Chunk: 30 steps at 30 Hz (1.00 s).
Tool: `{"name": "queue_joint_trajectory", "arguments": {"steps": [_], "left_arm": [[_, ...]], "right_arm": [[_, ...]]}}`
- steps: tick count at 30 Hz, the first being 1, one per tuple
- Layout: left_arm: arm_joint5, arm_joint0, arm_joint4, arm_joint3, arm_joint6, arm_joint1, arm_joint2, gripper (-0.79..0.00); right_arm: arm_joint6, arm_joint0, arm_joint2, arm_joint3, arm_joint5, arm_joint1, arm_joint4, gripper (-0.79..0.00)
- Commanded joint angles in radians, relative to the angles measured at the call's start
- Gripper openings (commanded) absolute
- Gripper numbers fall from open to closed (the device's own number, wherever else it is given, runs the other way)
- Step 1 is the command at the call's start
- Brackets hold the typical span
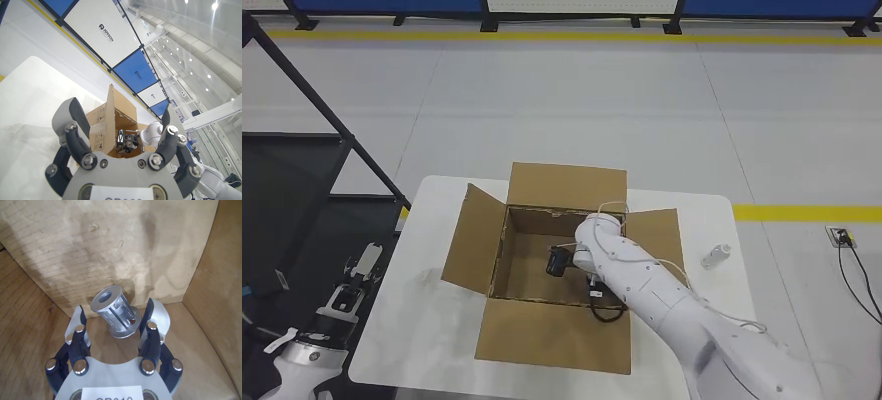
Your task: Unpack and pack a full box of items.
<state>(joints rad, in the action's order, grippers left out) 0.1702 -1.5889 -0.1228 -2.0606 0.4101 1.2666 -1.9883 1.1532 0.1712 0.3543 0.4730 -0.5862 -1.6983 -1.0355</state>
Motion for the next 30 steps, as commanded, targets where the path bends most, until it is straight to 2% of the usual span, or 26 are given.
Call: {"name": "queue_joint_trajectory", "arguments": {"steps": [1, 7, 13, 19, 22, 23, 24, 26, 27, 28, 30], "left_arm": [[0.000, 0.000, 0.000, 0.000, 0.000, 0.000, 0.000, 0.000], [0.000, 0.000, 0.000, 0.000, 0.000, 0.000, 0.000, 0.000], [0.000, 0.000, 0.000, 0.000, 0.000, 0.000, 0.000, 0.000], [0.000, 0.000, 0.000, 0.000, 0.000, 0.000, 0.000, 0.000], [0.000, 0.000, 0.000, 0.000, 0.000, 0.000, 0.000, 0.000], [0.000, 0.000, 0.000, 0.000, 0.000, 0.000, 0.000, 0.000], [0.000, 0.000, 0.000, 0.000, 0.000, 0.000, 0.000, 0.000], [0.000, 0.000, 0.000, 0.000, 0.000, 0.000, 0.000, 0.000], [0.000, 0.000, 0.000, 0.000, 0.000, 0.000, 0.000, 0.000], [0.000, 0.000, 0.000, 0.000, 0.000, 0.000, 0.000, 0.000], [0.000, 0.000, 0.000, 0.000, 0.000, 0.000, 0.000, 0.000]], "right_arm": [[-0.008, -0.003, -0.003, -0.021, -0.004, -0.011, -0.003, -0.440], [-0.045, -0.014, -0.006, -0.070, -0.008, -0.038, -0.010, -0.566], [-0.106, -0.032, 0.010, -0.114, -0.008, -0.052, 0.003, -0.785], [-0.167, -0.048, 0.035, -0.151, 0.019, -0.053, 0.023, -0.785], [-0.173, -0.051, 0.048, -0.164, -0.001, -0.053, 0.042, -0.785], [-0.169, -0.052, 0.050, -0.167, -0.005, -0.053, 0.045, -0.745], [-0.166, -0.053, 0.052, -0.169, -0.004, -0.054, 0.046, -0.520], [-0.163, -0.053, 0.053, -0.167, -0.003, -0.055, 0.045, -0.354], [-0.163, -0.053, 0.053, -0.164, -0.001, -0.056, 0.041, -0.182], [-0.165, -0.052, 0.052, -0.160, 0.003, -0.057, 0.036, -0.095], [-0.163, -0.051, 0.048, -0.152, 0.018, -0.059, 0.021, -0.074]]}}
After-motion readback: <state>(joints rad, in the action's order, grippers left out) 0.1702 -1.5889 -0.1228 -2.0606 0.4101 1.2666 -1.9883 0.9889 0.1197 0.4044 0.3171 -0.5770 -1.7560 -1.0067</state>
